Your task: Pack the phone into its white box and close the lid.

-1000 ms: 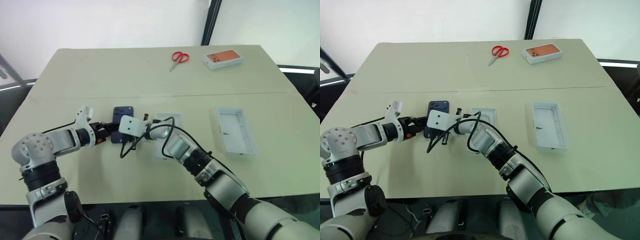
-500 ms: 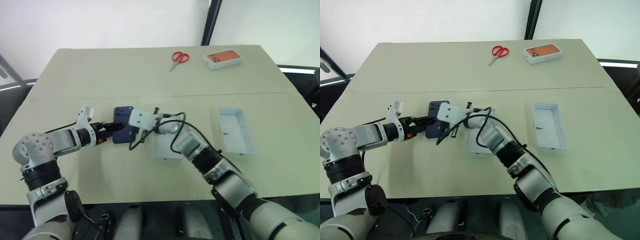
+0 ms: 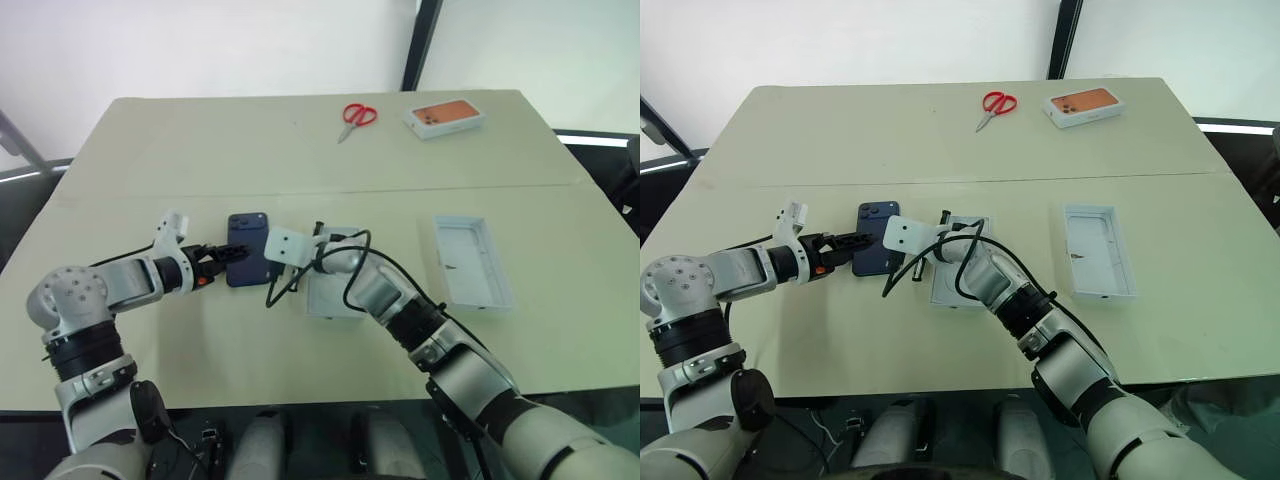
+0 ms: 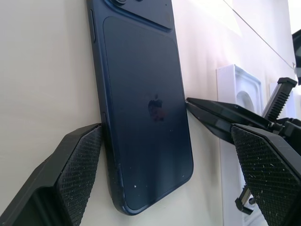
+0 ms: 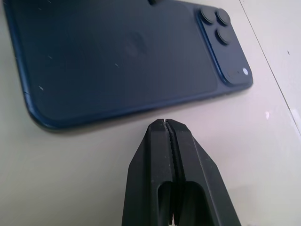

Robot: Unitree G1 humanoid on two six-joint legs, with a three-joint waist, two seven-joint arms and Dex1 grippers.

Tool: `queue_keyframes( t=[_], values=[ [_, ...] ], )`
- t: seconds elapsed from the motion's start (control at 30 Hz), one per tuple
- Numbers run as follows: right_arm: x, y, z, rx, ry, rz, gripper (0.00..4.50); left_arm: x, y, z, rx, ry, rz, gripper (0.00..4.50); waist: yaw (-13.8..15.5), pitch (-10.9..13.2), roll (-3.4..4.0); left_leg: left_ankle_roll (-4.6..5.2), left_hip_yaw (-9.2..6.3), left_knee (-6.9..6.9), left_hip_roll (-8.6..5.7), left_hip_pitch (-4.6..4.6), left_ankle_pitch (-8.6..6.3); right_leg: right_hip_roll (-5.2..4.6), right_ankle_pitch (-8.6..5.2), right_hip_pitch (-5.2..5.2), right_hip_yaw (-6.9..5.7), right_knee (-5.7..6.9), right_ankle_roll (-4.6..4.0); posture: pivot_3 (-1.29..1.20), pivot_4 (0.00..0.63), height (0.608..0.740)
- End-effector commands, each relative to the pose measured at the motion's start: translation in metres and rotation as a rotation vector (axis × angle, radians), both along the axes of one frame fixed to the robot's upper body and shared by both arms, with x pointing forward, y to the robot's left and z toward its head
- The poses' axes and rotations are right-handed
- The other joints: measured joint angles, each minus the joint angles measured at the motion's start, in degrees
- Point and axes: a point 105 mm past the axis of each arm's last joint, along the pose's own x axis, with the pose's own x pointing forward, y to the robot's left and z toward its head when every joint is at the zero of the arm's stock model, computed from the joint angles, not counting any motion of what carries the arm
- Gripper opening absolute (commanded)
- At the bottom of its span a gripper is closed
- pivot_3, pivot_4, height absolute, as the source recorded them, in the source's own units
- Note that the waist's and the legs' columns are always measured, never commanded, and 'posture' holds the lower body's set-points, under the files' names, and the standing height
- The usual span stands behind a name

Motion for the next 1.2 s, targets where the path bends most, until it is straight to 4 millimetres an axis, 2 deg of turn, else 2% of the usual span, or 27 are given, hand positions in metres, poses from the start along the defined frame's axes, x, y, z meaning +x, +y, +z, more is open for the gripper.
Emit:
queue_keyframes(
  t=[0.03,0.37,0.77,0.87,1.07,1.2],
  values=[
    [-0.011,0.020,0.001,0.003,-0.008,0.082,0.05,-0.008,-0.021,-0.009,-0.038,0.039,-0.088,4.50,-0.1,0.0,-0.01,0.00,0.00,0.00,0.00,0.01,0.00,0.00,0.00,0.00,0.00,0.00,0.00,0.00,0.150,0.740],
    [-0.012,0.023,0.001,0.007,-0.013,0.096,0.05,-0.007,-0.031,-0.005,-0.073,0.023,-0.110,4.50,-0.3,0.0,-0.03,-0.01,0.00,-0.01,0.04,0.01,0.00,0.03,0.00,-0.02,0.00,0.00,0.00,0.00,0.150,0.740],
    [-0.010,0.017,0.003,0.003,-0.022,0.087,0.05,0.003,0.005,-0.001,-0.041,0.040,0.041,4.50,-0.5,0.0,-0.03,-0.04,0.00,-0.04,0.03,0.01,0.02,0.09,0.00,-0.04,0.00,0.00,0.00,0.00,0.150,0.740],
    [-0.010,0.017,0.003,0.000,-0.027,0.089,0.00,0.003,0.008,0.000,-0.040,0.034,0.053,3.74,-0.9,0.0,-0.03,-0.05,0.01,-0.06,0.03,0.01,0.02,0.11,0.00,-0.06,0.01,0.01,0.00,0.00,0.150,0.740],
    [-0.009,0.014,0.012,0.002,-0.047,0.090,0.00,0.002,0.007,0.004,-0.047,0.008,0.057,0.78,-1.3,0.0,-0.06,-0.05,-0.01,-0.07,0.06,-0.06,0.02,0.08,0.00,-0.12,0.00,0.00,0.00,0.00,0.150,0.740],
    [-0.010,0.005,0.029,0.024,-0.072,0.086,0.00,0.000,0.008,0.005,-0.059,-0.003,0.063,0.78,-1.6,0.0,-0.06,-0.06,-0.01,-0.09,0.07,-0.06,0.02,0.08,0.00,-0.15,0.01,0.00,0.00,0.00,0.150,0.740]
  ],
)
